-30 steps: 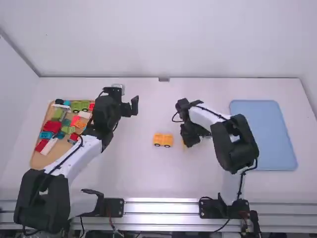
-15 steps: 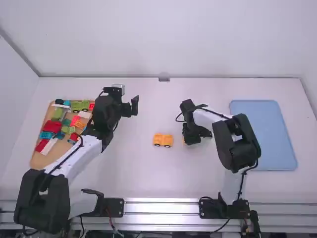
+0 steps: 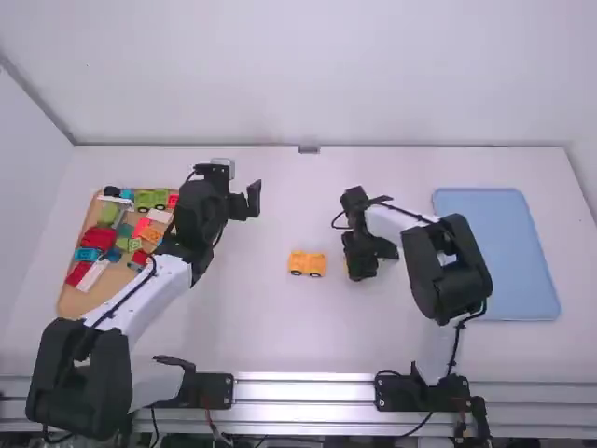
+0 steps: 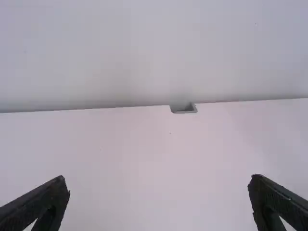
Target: Assemble lego blocks to make yellow taxi
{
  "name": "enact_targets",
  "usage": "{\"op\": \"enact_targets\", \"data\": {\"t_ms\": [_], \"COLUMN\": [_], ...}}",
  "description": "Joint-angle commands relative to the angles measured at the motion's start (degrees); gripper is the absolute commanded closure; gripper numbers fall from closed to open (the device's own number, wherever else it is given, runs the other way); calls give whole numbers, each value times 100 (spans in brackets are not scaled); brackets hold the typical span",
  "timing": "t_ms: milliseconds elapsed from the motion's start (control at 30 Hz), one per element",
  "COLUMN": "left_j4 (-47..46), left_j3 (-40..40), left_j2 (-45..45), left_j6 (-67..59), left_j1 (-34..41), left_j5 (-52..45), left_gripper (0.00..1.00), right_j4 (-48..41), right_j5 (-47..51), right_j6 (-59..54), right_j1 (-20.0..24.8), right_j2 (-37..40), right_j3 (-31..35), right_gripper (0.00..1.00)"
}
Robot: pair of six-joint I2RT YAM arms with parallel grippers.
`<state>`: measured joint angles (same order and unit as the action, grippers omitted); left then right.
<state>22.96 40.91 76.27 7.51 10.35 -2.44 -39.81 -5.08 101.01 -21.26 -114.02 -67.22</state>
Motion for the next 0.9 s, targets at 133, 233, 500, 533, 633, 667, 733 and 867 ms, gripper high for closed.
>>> {"op": "enact_targets", "data": {"t_ms": [133,233,500,533,633,667,733,867], "left_j4": [-22,-22,-22,-20,-26,-26,-24,-22], "left_j3": [0,0,0,0,0,0,0,0], "left_j2": [-155,-155,-155,-155,-155,-155,-155,-155], "left_j6": [-48,-48,-50,-48,-46,-33,131,382], "left_j1": [4,7,7,7,4,4,7,4], "left_j5": [33,33,35,35,37,37,37,39], "left_gripper": [1,1,1,1,1,1,1,1], "right_j4": [-540,-942,-1471,-1467,-1410,-1362,-1272,-1613], "right_j5": [-315,-308,-562,-555,-564,-560,-739,-1652], "right_j6": [-732,-1012,-2691,-2914,-4227,-4806,-6157,-7956], "right_j1": [326,452,752,774,887,938,1008,1156], "right_j2": [90,90,90,90,90,90,90,90], "right_j3": [-605,-992,-1963,-2011,-2179,-2234,-2371,-2933], "right_gripper": [21,21,1,2,2,2,2,2]}}
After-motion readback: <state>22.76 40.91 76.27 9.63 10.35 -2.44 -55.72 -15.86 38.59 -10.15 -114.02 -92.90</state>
